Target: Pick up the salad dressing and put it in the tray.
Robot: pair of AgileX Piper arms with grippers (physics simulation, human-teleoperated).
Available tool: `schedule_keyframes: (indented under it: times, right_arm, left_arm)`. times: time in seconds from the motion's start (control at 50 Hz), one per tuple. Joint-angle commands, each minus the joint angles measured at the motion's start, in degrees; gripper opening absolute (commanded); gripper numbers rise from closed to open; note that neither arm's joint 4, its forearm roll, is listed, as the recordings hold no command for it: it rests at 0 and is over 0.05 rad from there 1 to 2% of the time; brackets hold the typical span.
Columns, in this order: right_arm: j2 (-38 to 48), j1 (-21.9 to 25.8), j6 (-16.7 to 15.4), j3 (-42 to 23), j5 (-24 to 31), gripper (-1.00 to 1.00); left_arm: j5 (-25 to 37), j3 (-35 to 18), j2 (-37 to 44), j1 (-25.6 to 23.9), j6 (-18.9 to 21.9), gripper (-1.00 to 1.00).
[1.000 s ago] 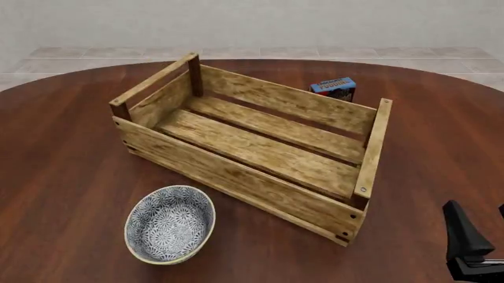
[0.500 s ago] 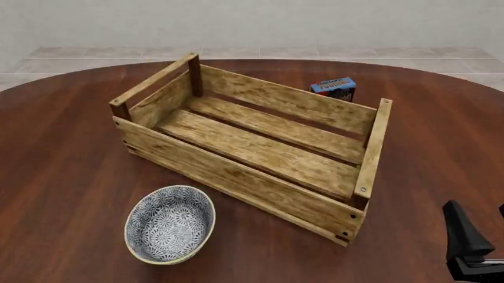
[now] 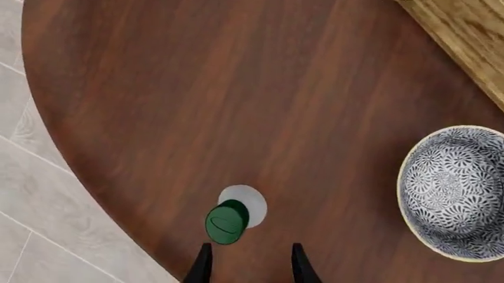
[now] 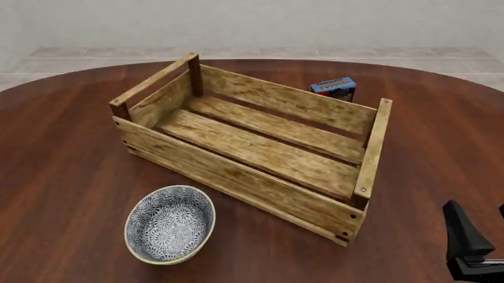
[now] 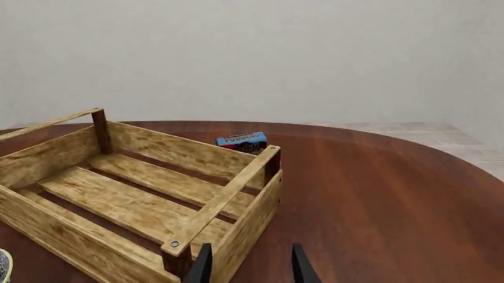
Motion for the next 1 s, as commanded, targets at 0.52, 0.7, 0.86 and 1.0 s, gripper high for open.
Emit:
schedule_keyframes:
  times: [0.52,0.7,0.86,1.0]
  right_arm:
    - [0.00,0.00,-0.01,0.00,0.00,1.00]
    - [0.00,0.01,0.00,0.00,0.00,1.00]
    - [0.00,0.00,0.01,0.00,0.00,1.00]
    - [0.02,0.00,0.00,0.00,0.00,1.00]
  left_arm:
    - [-17.63,11.86,12.31,12.71,5.71,1.00]
    - [-20.61,14.67,14.28,13.51,6.16,1.00]
    - [-21.11,16.11,14.81,12.79,4.73,1.00]
    - [-20.62,15.36,14.72,13.13,4.99,-1.00]
